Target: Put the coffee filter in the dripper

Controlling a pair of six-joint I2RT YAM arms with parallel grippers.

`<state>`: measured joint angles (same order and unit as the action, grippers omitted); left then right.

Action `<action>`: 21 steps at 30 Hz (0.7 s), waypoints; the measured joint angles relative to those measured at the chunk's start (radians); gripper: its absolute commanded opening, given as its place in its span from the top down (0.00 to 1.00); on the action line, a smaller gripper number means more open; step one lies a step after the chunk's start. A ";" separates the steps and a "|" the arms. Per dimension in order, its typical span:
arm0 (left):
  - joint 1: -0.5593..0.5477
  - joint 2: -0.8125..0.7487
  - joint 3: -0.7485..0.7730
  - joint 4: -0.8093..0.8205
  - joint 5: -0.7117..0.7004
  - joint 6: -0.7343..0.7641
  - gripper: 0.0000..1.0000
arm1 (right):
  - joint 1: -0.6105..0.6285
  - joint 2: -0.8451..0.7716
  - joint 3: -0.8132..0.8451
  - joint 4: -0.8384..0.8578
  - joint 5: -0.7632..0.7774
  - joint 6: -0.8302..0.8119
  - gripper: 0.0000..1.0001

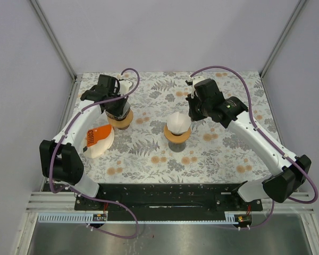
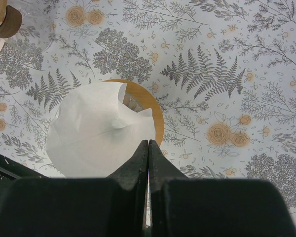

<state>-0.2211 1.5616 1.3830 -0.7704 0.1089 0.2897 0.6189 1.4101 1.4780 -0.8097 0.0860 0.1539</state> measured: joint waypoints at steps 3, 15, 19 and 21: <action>0.000 -0.011 0.011 -0.008 0.000 0.000 0.72 | 0.000 0.000 0.000 0.000 0.000 0.000 1.00; 0.000 -0.059 0.072 -0.049 -0.009 0.012 0.68 | 0.000 0.000 -0.002 0.000 -0.001 0.000 1.00; 0.000 -0.065 0.076 -0.053 -0.010 0.018 0.67 | -0.001 0.000 -0.002 0.000 -0.001 0.000 1.00; 0.000 -0.065 0.076 -0.059 -0.010 0.018 0.66 | -0.002 0.000 -0.002 0.000 -0.001 0.000 1.00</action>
<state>-0.2211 1.4963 1.4586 -0.8295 0.0986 0.3080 0.6170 1.4101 1.4765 -0.8093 0.0849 0.1543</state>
